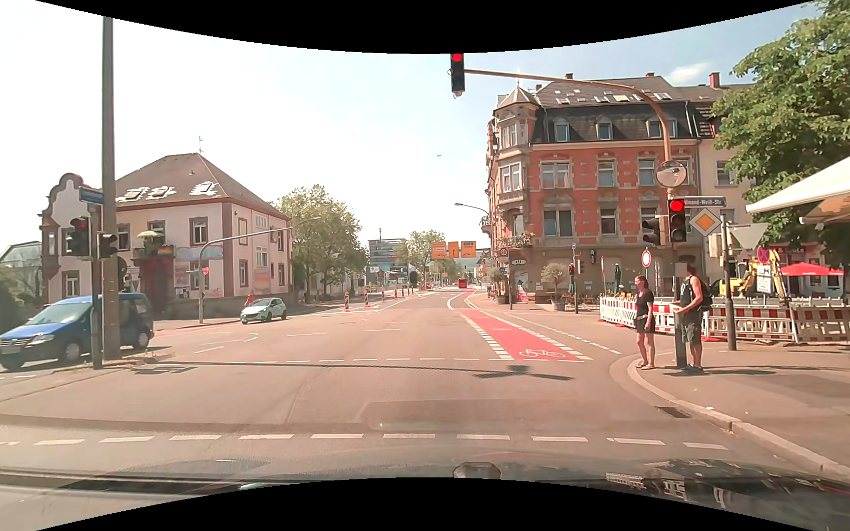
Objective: Follow the waypoints while adhering to traffic rules and regulations
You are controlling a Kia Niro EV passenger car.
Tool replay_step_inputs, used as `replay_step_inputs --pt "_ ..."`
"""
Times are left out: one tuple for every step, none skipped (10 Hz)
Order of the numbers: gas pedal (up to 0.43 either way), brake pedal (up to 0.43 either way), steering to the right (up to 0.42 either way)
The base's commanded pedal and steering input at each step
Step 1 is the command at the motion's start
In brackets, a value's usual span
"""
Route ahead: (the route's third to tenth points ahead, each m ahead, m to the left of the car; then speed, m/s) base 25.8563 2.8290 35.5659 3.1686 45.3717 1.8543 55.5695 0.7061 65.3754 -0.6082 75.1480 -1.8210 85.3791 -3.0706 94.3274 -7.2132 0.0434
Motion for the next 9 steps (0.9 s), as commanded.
replay_step_inputs --pt "0.0 0.262 -0.012" --pt "0.0 0.262 -0.012" --pt "0.0 0.268 -0.012" --pt "0.0 0.268 -0.012" --pt "0.0 0.268 -0.012" --pt "0.0 0.268 -0.012" --pt "0.0 0.268 -0.012" --pt "0.0 0.268 -0.012" --pt "0.0 0.268 -0.012"
